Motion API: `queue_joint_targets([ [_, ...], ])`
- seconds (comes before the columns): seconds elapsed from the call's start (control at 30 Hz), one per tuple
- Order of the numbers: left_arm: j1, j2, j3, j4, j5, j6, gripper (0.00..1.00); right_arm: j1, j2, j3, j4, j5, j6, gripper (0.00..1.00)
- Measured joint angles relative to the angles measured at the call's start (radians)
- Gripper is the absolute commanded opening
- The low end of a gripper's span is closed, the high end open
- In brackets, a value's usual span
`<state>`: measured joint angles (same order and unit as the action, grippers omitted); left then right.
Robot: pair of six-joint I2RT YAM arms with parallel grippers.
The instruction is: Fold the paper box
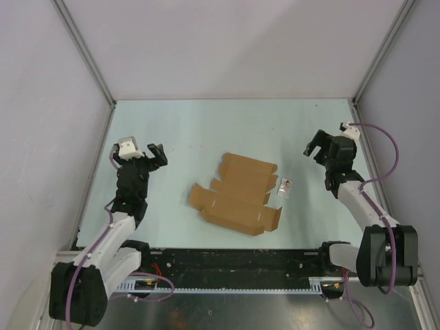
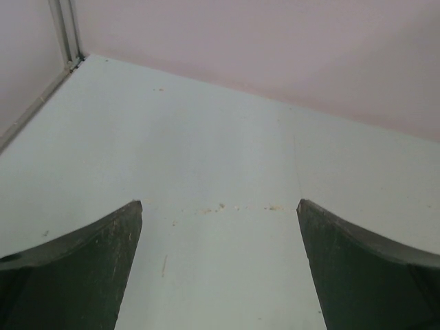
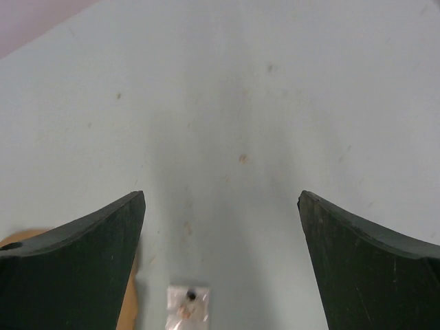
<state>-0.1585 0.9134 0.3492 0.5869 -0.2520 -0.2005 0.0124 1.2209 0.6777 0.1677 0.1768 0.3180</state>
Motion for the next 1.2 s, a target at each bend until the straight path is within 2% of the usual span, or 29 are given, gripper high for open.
queue_joint_targets([
  [0.23,0.001,-0.031,0.175,-0.325,0.091,-0.119,1.0,0.01,-0.055,0.041,-0.247,-0.114,0.113,1.0],
  [0.5,0.027,-0.007,0.221,-0.523,0.087,-0.288,1.0,-0.117,-0.064,0.047,-0.363,-0.274,0.17,1.0],
  [0.77,0.03,0.035,0.255,-0.668,0.151,-0.324,1.0,-0.124,-0.061,0.047,-0.414,-0.32,0.18,0.97],
  [0.93,0.039,0.029,0.266,-0.711,0.202,-0.342,1.0,-0.066,-0.072,0.047,-0.441,-0.262,0.167,0.98],
  [1.03,0.026,0.051,0.321,-0.774,0.261,-0.323,1.0,-0.003,-0.09,0.047,-0.44,-0.236,0.164,0.98],
  [1.13,-0.051,0.044,0.369,-0.821,0.256,-0.311,1.0,0.102,-0.105,0.049,-0.441,-0.208,0.172,0.98],
  [1.2,-0.153,0.018,0.379,-0.847,0.227,-0.307,1.0,0.193,-0.114,0.05,-0.452,-0.161,0.185,0.98],
])
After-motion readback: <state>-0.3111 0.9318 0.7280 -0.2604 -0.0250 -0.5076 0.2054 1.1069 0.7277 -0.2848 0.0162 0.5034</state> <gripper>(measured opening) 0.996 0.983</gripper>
